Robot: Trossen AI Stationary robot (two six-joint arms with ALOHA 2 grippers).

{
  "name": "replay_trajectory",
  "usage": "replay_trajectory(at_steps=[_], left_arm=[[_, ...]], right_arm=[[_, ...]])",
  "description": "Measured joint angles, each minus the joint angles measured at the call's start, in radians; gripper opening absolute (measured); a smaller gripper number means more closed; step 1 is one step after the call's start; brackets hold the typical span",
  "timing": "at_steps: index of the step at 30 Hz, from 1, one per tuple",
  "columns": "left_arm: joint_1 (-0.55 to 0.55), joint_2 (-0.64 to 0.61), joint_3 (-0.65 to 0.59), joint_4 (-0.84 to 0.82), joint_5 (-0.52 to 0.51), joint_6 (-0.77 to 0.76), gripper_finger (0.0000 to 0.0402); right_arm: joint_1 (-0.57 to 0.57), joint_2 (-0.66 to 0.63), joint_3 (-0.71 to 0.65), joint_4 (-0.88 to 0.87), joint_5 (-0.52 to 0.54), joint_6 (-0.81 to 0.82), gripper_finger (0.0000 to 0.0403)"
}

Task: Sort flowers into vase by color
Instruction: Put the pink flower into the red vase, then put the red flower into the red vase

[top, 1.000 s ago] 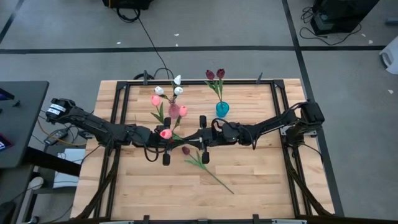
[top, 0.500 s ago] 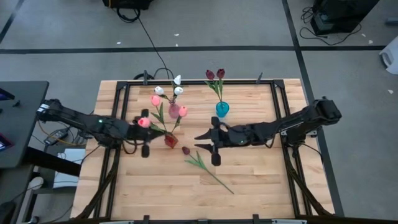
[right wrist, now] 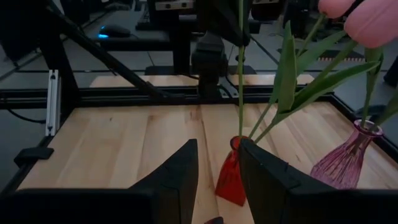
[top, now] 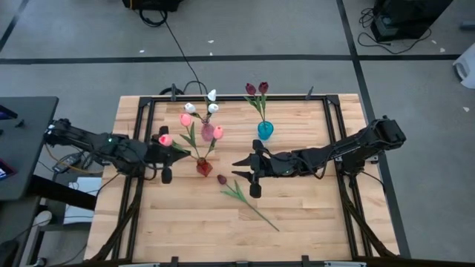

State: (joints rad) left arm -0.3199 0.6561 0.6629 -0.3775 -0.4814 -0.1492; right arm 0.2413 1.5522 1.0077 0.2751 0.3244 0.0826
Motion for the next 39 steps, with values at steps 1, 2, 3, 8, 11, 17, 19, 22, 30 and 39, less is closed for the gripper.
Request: replay_trajectory(at_steps=[1, 2, 3, 8, 11, 17, 19, 22, 30, 39], left_arm=[[0.0, 0.011, -0.003, 0.009, -0.001, -0.008, 0.0008], [0.0, 0.021, -0.011, 0.025, -0.001, -0.011, 0.0008], [0.0, 0.032, -0.021, 0.033, -0.001, -0.013, 0.0008], [0.0, 0.092, -0.099, 0.142, -0.001, -0.018, 0.0008], [0.0, 0.125, -0.138, 0.184, -0.001, -0.02, 0.0008], [0.001, 0.153, -0.2, 0.246, -0.012, -0.039, 0.0008], [0.001, 0.156, -0.234, 0.287, -0.018, -0.044, 0.0008], [0.001, 0.156, -0.273, 0.331, -0.047, -0.077, 0.0018], [0.001, 0.155, -0.277, 0.328, -0.075, -0.114, 0.0121], [-0.001, 0.097, -0.165, 0.056, -0.068, -0.132, 0.0174]], right_arm=[[0.0, 0.0, 0.0, -0.001, 0.0, 0.0, 0.0126], [0.0, 0.0, 0.0, 0.0, 0.0, 0.0, 0.0126], [0.0, 0.0, 0.0, 0.001, 0.0, 0.0, 0.0126], [0.0, 0.0, 0.0, 0.0, -0.001, 0.001, 0.0125], [0.0, 0.0, 0.0, -0.003, -0.003, 0.001, 0.0126], [0.0, 0.0, 0.0, -0.007, -0.003, 0.001, 0.0126], [0.0, 0.0, 0.0, -0.008, -0.003, 0.001, 0.0125], [0.0, 0.0, 0.0, -0.01, -0.003, 0.005, 0.0124], [0.0, 0.0, 0.0, -0.034, -0.003, 0.021, 0.0124], [0.0, 0.0, 0.0, -0.074, -0.003, 0.059, 0.0124]])
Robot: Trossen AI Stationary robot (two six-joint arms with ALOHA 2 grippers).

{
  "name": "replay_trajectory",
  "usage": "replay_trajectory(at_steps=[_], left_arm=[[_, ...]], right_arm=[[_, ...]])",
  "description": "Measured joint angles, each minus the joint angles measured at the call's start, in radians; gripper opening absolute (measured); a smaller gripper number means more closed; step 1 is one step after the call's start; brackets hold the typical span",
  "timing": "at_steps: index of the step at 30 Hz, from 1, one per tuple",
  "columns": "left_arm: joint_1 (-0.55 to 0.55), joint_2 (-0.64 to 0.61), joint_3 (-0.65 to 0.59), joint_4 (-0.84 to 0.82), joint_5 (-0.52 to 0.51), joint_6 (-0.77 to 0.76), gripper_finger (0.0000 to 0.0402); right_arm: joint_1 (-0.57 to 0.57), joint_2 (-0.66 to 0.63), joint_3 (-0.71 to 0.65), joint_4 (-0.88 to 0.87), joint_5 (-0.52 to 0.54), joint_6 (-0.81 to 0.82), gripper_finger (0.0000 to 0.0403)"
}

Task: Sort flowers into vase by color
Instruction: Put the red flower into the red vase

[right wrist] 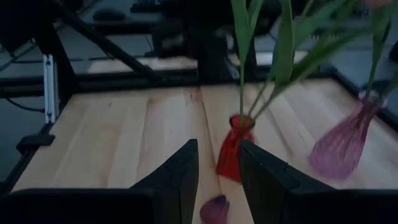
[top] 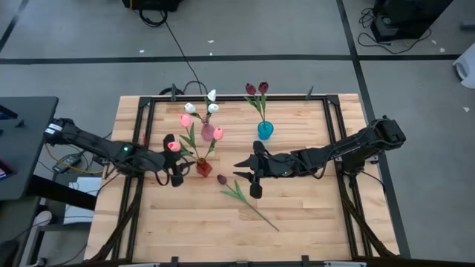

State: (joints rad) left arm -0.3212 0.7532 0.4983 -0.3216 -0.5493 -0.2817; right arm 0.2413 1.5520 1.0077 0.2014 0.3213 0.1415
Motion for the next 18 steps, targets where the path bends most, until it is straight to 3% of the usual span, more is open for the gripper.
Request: replay_trajectory(at_steps=[8, 15, 18], left_arm=[[-0.055, -0.049, 0.006, -0.14, 0.001, -0.133, 0.0172], [-0.155, -0.046, 0.006, -0.144, 0.006, -0.192, 0.0172], [-0.175, -0.046, 0.006, -0.14, -0.065, -0.194, 0.0172]], right_arm=[[-0.001, 0.021, 0.0, -0.165, -0.002, 0.153, 0.0124], [0.003, 0.203, 0.025, -0.197, -0.124, 0.25, 0.0124], [0.005, 0.277, 0.079, -0.255, -0.143, 0.251, 0.0124]])
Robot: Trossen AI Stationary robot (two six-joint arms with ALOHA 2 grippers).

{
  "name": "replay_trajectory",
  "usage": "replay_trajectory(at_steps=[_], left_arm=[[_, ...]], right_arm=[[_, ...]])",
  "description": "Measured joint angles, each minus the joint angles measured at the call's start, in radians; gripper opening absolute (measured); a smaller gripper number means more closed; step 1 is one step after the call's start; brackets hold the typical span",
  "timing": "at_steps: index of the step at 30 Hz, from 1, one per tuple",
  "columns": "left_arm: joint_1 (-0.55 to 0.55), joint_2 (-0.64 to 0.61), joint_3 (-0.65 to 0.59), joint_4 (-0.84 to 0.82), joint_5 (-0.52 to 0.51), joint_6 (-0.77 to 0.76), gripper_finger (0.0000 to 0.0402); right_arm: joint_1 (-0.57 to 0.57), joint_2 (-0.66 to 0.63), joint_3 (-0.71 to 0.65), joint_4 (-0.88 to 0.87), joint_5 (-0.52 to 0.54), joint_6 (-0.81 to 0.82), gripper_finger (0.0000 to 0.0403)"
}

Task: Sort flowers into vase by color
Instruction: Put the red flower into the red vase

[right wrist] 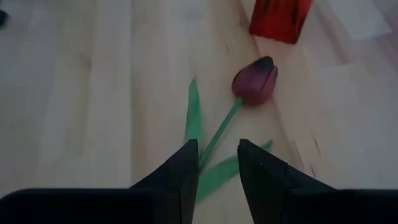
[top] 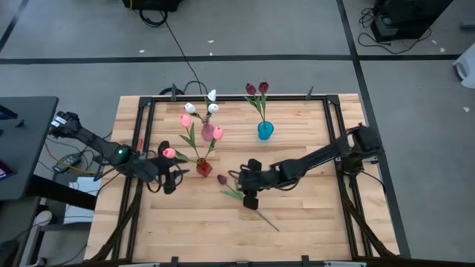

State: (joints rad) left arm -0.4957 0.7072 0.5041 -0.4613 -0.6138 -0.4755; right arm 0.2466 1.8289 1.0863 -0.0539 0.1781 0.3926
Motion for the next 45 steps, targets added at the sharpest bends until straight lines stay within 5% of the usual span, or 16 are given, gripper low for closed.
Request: replay_trajectory(at_steps=[4, 11, 23, 31, 45], left_arm=[[0.003, 0.0, 0.0, 0.035, -0.148, 0.027, 0.0172], [0.001, -0.008, 0.064, -0.148, -0.013, -0.024, 0.0172], [-0.054, -0.008, 0.145, -0.299, -0.136, -0.076, 0.0172], [-0.054, -0.008, 0.145, -0.299, -0.178, -0.086, 0.0172], [-0.054, -0.008, 0.145, -0.301, -0.16, -0.133, 0.0172]], right_arm=[[0.001, 0.05, 0.085, -0.088, 0.003, -0.026, 0.0124], [0.002, 0.031, 0.143, -0.239, -0.026, -0.028, 0.0124], [0.063, 0.114, 0.143, -0.289, -0.121, 0.048, 0.0124], [0.115, 0.131, 0.143, -0.282, -0.013, 0.076, 0.0124], [0.119, 0.208, 0.148, -0.271, -0.011, 0.098, 0.0105]])
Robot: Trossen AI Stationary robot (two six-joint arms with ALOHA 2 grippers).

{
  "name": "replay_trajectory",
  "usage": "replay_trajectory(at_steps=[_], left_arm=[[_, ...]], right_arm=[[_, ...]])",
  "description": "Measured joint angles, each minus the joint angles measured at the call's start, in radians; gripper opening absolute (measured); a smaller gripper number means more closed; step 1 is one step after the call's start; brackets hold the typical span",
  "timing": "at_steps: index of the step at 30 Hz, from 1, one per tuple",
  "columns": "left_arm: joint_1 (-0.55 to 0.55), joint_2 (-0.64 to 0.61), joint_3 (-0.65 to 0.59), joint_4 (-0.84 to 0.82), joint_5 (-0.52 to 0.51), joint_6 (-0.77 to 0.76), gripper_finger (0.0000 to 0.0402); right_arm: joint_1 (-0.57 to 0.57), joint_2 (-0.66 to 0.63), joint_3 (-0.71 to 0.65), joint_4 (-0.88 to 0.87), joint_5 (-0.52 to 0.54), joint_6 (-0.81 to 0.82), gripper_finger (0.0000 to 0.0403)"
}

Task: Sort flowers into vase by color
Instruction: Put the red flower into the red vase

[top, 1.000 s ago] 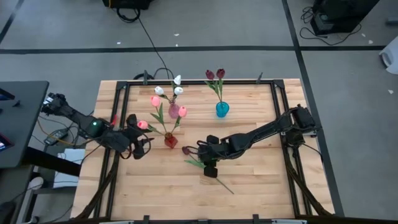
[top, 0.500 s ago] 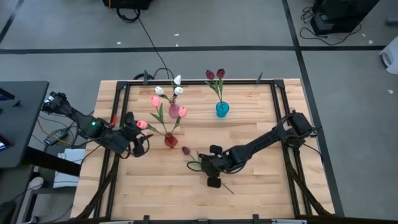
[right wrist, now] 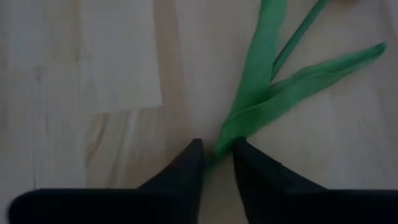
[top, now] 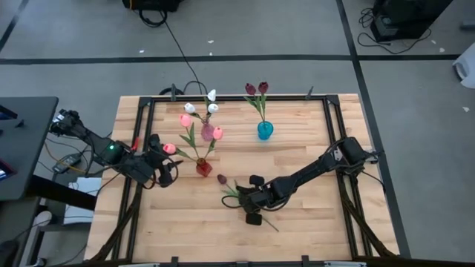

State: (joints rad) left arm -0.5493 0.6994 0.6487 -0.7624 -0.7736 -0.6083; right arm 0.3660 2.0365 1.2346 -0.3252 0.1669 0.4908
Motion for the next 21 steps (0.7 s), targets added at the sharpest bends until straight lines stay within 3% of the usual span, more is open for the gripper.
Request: replay_trajectory(at_steps=[7, 14, 21], left_arm=[[0.0, 0.0, 0.0, 0.001, 0.001, -0.003, 0.0172], [0.0, 0.0, 0.0, 0.003, 0.017, -0.006, 0.0172], [-0.001, 0.001, -0.045, 0.085, -0.009, 0.001, 0.0172]], right_arm=[[-0.012, -0.006, -0.002, -0.018, -0.017, 0.0, 0.0011], [-0.028, -0.095, -0.013, -0.094, 0.017, -0.021, 0.0005], [-0.066, -0.315, -0.074, -0.184, 0.142, -0.015, 0.0003]])
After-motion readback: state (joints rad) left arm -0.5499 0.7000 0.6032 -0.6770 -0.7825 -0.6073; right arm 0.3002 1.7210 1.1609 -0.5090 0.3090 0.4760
